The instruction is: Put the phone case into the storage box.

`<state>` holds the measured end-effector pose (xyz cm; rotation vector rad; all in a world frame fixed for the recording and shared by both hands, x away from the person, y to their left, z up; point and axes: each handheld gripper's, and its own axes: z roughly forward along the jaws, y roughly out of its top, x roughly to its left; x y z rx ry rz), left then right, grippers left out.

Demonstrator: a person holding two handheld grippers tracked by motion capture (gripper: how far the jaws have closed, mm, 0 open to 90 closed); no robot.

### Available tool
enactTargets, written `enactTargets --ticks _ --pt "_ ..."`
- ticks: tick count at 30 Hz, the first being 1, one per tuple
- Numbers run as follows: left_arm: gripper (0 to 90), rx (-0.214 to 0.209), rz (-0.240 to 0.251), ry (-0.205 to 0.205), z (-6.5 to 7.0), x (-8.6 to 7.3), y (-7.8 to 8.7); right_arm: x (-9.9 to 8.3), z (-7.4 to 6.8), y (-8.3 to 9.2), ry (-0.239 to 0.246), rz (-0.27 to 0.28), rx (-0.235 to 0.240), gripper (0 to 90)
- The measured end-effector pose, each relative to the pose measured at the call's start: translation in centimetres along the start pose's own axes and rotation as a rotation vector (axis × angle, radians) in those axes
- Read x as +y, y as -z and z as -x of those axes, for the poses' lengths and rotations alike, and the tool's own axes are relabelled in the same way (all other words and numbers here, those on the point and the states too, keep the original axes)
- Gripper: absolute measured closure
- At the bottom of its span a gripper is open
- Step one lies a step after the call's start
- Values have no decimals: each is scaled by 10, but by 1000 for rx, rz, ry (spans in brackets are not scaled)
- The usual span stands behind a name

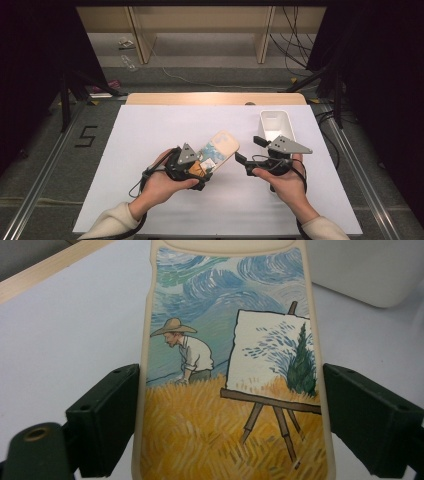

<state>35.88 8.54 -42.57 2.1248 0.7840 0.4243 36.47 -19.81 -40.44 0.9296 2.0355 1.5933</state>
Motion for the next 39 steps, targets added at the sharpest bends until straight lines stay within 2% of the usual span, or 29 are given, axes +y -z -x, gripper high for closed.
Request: enactTargets --ticks 11,24,32,35,39 --pt "115 -13 16 -11 9 -7 11 0 -5 -12 5 -29 -7 128" --pt "116 -35 33 -31 19 -10 15 3 -11 -31 3 -48 15 130" --pt "115 -46 39 -52 23 -11 15 0 -13 -47 -11 -75 34 139" --pt "116 -49 39 -53 23 -12 15 0 -13 -49 -32 -76 40 144" --pt "116 -55 46 -56 25 -12 14 -1 -12 -50 -37 -81 39 151"
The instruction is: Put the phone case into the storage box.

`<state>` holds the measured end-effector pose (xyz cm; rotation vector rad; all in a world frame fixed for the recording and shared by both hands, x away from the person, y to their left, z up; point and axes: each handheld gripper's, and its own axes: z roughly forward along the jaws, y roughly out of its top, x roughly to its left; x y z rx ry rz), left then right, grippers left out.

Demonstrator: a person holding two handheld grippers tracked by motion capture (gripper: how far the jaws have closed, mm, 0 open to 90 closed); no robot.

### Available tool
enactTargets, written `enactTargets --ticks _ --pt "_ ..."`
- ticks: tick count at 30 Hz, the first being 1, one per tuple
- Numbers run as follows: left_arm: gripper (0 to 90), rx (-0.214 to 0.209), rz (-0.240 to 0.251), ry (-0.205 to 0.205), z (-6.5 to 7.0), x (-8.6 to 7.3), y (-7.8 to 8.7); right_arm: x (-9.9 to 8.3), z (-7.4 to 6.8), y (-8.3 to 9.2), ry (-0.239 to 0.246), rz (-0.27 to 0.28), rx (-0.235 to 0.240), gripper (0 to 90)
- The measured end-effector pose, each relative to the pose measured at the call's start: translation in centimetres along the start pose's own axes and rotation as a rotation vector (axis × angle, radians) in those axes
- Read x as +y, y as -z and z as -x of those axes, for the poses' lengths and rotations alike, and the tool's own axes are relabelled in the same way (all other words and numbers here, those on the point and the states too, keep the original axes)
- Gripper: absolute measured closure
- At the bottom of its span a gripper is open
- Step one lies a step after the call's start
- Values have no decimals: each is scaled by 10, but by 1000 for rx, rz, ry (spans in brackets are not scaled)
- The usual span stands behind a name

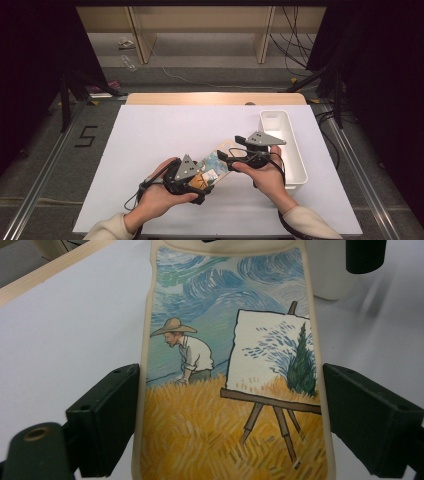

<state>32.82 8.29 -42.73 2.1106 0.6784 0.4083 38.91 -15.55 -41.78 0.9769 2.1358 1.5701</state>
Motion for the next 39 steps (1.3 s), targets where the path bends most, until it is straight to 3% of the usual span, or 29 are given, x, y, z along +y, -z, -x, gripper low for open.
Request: enactTargets --ticks 19,25,30,39 --pt "116 -13 4 -11 3 0 -1 -3 0 -8 -30 -28 19 177" --pt "116 -12 2 -9 3 -1 -2 -3 0 -8 -49 -26 23 254" --pt "116 -12 -2 -9 3 -1 -3 -3 0 -7 -70 -21 36 375" --pt "115 -20 -11 -10 2 -2 -4 -2 2 -5 -108 -6 35 482"
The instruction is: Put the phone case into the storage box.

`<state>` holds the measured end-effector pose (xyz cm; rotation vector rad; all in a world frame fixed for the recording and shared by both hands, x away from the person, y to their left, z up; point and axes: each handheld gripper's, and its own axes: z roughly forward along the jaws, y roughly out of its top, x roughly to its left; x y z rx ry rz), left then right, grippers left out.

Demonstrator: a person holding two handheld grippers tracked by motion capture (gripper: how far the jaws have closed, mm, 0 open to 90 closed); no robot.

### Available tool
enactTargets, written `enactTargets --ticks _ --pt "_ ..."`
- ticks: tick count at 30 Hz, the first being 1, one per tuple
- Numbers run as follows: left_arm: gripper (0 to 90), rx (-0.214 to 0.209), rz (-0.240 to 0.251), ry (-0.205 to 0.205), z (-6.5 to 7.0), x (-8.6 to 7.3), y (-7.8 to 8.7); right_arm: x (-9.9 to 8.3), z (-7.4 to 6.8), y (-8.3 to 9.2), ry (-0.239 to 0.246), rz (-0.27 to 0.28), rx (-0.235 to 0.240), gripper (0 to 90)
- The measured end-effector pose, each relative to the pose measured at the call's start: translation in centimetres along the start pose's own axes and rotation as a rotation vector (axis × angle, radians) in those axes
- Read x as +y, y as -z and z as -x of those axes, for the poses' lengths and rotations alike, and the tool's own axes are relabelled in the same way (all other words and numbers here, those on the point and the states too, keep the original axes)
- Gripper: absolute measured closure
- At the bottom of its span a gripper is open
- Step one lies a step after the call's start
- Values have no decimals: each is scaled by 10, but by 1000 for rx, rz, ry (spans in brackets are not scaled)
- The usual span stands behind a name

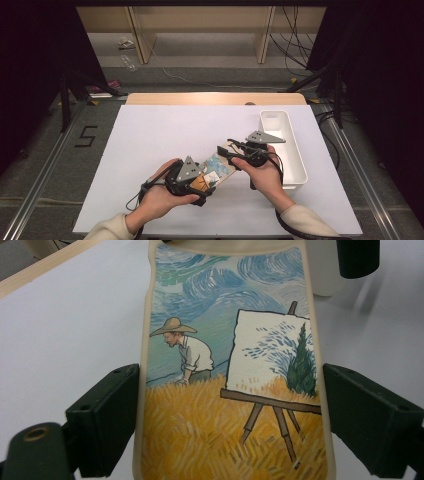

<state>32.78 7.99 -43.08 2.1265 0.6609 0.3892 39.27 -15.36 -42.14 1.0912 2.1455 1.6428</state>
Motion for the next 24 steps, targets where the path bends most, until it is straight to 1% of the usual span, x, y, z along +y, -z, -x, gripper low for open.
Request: enactTargets --ticks 1,2,4,8,10,13,15,16,18,19,20,21,22,23,24 --pt "115 0 0 0 0 0 0 1 0 1 -2 1 2 508" --pt "115 2 -15 -8 -1 -1 -1 1 0 2 -12 10 14 544" --pt "114 -1 -18 -9 -1 -2 -2 4 1 4 -20 26 37 598" --pt "115 0 -31 -22 0 -2 -3 9 -2 9 -17 65 86 687" --pt "114 2 -38 -37 0 -3 -4 11 -6 11 -12 84 116 724" --pt "113 6 -49 -54 0 -4 -5 15 -12 13 1 93 149 764" --pt "112 7 -42 -65 0 -4 -6 18 -17 15 10 95 166 781" --pt "111 4 -36 -64 0 -3 -5 19 -19 16 6 95 176 786" --pt "107 9 -21 -77 0 -2 -5 22 -22 18 15 103 180 791" --pt "139 20 -23 -87 -1 -2 -3 24 -24 19 19 106 185 794" --pt "199 25 -14 -79 -2 -2 -3 26 -25 21 20 107 188 798" --pt "155 12 -9 -72 -3 -2 -3 27 -26 22 49 105 167 798" --pt "152 10 -7 -65 -4 -3 -2 29 -26 24 71 114 150 798" --pt "150 10 -7 -65 -4 -3 -2 31 -25 26 74 123 148 798" --pt "150 14 0 -53 -5 -3 -2 33 -25 29 88 130 139 798"
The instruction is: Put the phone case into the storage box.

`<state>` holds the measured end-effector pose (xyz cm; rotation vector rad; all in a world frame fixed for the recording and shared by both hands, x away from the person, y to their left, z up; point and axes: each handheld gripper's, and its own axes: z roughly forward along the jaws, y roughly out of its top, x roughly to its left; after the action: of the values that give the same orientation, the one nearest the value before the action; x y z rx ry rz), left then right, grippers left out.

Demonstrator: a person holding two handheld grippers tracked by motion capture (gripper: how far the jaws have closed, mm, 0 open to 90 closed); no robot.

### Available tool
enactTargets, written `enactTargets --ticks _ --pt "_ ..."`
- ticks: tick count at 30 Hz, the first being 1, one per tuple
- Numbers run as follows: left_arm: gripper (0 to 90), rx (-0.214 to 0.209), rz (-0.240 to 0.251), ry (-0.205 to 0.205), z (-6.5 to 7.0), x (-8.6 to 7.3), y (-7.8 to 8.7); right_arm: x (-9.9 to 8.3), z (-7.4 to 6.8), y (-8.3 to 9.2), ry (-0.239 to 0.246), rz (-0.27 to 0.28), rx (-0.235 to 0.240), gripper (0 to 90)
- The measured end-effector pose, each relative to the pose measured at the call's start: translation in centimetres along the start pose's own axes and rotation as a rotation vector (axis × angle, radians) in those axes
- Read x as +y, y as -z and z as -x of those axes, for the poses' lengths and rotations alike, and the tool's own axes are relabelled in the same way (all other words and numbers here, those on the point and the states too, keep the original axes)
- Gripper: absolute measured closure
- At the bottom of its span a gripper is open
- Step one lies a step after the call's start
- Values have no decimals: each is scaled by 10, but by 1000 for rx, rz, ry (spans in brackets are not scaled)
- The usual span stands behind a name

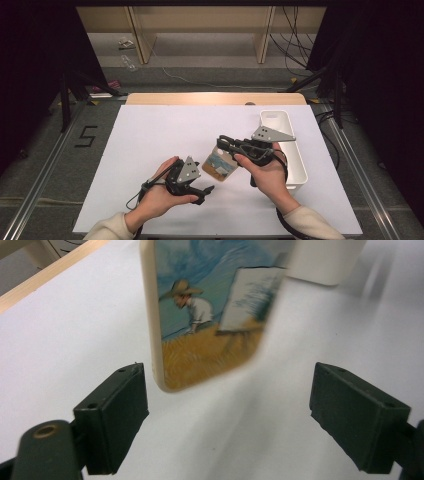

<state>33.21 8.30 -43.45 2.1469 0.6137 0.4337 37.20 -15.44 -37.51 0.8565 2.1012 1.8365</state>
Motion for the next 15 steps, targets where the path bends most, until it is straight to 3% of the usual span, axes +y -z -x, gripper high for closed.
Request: enactTargets --ticks 4,7,9,14,15 --pt "149 -4 19 44 -4 -1 0 10 -2 6 72 -8 -14 797" --pt "149 -6 27 69 -8 -3 0 14 1 8 69 -23 4 797" --pt "151 -3 34 77 -10 -4 1 15 2 9 93 -31 -4 797" --pt "155 -8 34 88 -12 -5 1 16 5 9 138 -84 30 797" --pt "155 -10 37 91 -12 -5 0 17 5 8 172 -119 59 797"
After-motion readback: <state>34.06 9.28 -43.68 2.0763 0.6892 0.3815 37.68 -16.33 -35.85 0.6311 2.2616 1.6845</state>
